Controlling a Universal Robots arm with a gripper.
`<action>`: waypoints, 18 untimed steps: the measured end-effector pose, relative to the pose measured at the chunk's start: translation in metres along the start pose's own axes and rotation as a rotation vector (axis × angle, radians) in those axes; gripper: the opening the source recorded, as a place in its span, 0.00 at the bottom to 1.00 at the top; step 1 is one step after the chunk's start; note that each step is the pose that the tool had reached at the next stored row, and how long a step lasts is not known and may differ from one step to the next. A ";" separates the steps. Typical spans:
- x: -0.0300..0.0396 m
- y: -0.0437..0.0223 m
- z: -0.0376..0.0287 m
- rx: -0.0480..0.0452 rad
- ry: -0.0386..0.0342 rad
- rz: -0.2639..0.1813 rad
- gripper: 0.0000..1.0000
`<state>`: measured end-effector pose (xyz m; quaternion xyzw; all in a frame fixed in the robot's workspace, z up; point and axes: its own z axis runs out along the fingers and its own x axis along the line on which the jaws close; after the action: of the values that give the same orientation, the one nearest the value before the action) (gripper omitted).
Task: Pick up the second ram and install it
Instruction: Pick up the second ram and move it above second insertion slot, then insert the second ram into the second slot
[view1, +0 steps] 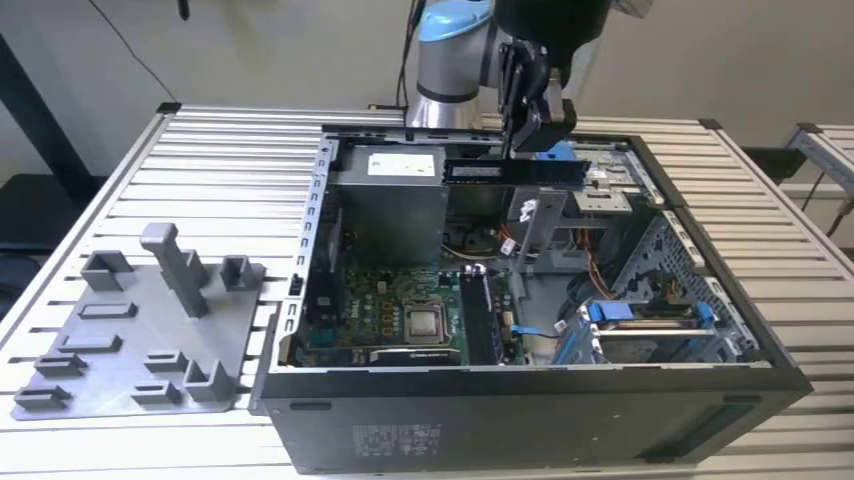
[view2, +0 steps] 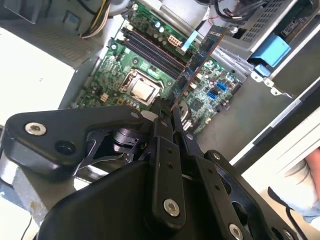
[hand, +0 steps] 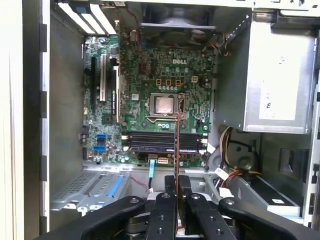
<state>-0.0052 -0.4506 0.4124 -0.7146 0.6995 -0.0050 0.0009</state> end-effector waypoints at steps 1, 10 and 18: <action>-0.0028 -0.0001 0.0000 0.0000 0.0000 0.000 0.14; -0.0264 -0.0005 -0.0001 0.0000 0.0000 0.002 0.14; -0.0274 -0.0006 -0.0001 0.0000 0.0000 0.002 0.14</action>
<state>-0.0052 -0.4232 0.4124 -0.7139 0.7002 -0.0050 0.0009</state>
